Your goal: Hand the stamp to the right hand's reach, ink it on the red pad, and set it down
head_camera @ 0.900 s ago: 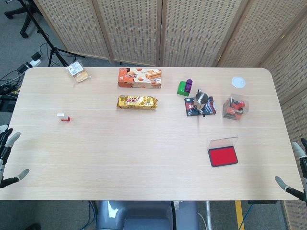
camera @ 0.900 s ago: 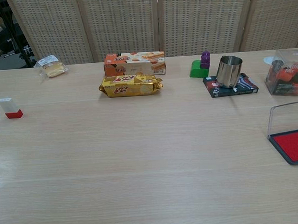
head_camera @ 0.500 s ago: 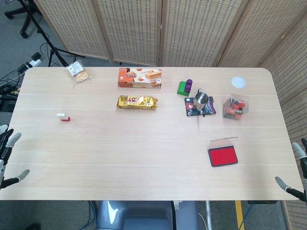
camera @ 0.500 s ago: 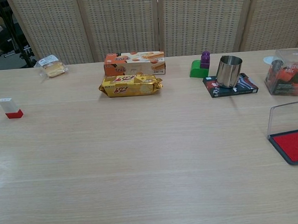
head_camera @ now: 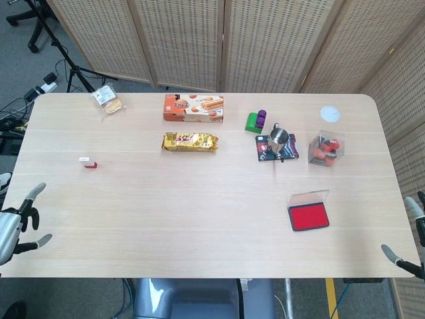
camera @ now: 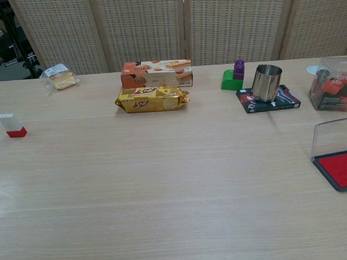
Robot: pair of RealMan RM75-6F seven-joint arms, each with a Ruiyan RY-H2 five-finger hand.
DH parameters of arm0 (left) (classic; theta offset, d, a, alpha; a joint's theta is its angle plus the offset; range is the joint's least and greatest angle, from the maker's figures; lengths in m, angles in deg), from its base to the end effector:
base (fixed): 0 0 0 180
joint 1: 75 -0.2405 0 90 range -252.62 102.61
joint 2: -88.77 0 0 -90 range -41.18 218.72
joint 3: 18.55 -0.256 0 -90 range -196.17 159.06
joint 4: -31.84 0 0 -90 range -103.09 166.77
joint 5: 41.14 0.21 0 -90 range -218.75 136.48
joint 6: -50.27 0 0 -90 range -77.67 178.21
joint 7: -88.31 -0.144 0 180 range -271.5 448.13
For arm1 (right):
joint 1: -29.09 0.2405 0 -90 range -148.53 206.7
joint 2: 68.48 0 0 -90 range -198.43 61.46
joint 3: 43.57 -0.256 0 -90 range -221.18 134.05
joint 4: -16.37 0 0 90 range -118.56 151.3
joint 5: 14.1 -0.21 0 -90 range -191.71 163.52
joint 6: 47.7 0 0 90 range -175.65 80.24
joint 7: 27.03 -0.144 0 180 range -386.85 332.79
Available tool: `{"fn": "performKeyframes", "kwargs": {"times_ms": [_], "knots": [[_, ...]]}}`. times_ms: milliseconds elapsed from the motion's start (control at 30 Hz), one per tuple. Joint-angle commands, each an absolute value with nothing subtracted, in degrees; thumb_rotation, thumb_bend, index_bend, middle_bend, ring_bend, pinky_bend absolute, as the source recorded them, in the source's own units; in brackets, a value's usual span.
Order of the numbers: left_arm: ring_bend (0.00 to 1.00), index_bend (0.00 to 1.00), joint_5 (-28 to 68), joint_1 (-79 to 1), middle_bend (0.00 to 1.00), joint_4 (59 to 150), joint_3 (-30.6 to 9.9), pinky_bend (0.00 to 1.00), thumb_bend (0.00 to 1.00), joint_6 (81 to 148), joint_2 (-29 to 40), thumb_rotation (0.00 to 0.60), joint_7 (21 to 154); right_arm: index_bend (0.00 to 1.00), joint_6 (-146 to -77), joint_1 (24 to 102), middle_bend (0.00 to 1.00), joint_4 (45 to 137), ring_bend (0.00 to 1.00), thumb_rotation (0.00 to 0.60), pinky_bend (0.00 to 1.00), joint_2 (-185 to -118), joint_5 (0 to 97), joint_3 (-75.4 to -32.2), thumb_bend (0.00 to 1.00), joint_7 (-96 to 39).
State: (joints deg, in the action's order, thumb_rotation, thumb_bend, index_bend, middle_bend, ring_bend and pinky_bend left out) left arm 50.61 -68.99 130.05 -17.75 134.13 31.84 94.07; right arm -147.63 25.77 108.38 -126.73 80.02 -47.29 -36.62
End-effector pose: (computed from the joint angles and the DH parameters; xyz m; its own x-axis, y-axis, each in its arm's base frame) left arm -0.2872 0.1772 0.1755 0.3368 0.0610 0.9396 0.9368 -0.1218 -0.3279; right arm -0.3040 -0.1358 0.2175 0.3327 0.2009 0.9214 -0.9349 -0.0581 0.3502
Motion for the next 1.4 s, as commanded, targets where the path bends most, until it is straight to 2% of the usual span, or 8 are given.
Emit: {"fn": "performKeyframes", "kwargs": {"times_ms": [33, 167, 367, 433, 500, 833, 1100, 1400], "knots": [[1.0, 0.0, 49.43, -65.82, 0.96, 126.97, -16.3, 0.96, 0.05, 130.52, 30.59, 0.6, 100.1, 0.0, -147.43, 25.85, 0.0, 108.38, 0.0, 0.6, 0.0, -126.7, 79.9, -47.31, 0.0, -36.75], [1.0, 0.05, 45.57, -61.13, 0.98, 123.33, -14.14, 0.98, 0.05, 122.93, 30.29, 0.6, 105.82, 0.0, -146.62, 26.13, 0.0, 108.39, 0.0, 0.6, 0.0, -126.71, 79.41, -47.36, 0.0, -36.82], [1.0, 0.26, 39.07, -53.08, 1.0, 115.93, -10.67, 0.99, 0.1, 109.61, 28.76, 0.6, 109.56, 0.0, -144.83, 26.83, 0.0, 108.58, 0.0, 0.6, 0.0, -126.97, 77.96, -47.76, 0.0, -35.96], [1.0, 0.34, 37.61, -50.07, 1.0, 112.64, -9.92, 0.99, 0.13, 105.14, 27.48, 0.6, 109.41, 0.0, -143.43, 27.36, 0.0, 108.65, 0.0, 0.6, 0.0, -127.18, 76.86, -48.02, 0.0, -35.27], [1.0, 0.39, 36.44, -47.93, 1.0, 109.97, -9.39, 0.99, 0.16, 102.23, 26.06, 0.6, 108.75, 0.0, -142.44, 27.78, 0.0, 108.69, 0.0, 0.6, 0.0, -127.34, 76.06, -48.24, 0.0, -34.7], [1.0, 0.42, 28.27, -38.51, 1.0, 93.93, -7.2, 0.99, 0.27, 89.53, 16.38, 0.6, 101.75, 0.0, -139.31, 29.04, 0.0, 108.82, 0.0, 0.6, 0.0, -127.85, 71.77, -49.77, 0.0, -32.61], [1.0, 0.42, 24.91, -35.21, 1.0, 83.63, -7.32, 0.99, 0.3, 84.09, 10.17, 0.6, 99.66, 0.0, -140.16, 29.02, 0.0, 108.65, 0.0, 0.6, 0.0, -129.15, 71.4, -50.14, 0.0, -28.37], [1.0, 0.43, 25.95, -33.32, 1.0, 74.75, -8.01, 0.99, 0.32, 81.31, 4.31, 0.6, 101.41, 0.0, -140.0, 29.05, 0.0, 109.16, 0.0, 0.6, 0.0, -129.42, 71.19, -50.14, 0.0, -27.28]]}}
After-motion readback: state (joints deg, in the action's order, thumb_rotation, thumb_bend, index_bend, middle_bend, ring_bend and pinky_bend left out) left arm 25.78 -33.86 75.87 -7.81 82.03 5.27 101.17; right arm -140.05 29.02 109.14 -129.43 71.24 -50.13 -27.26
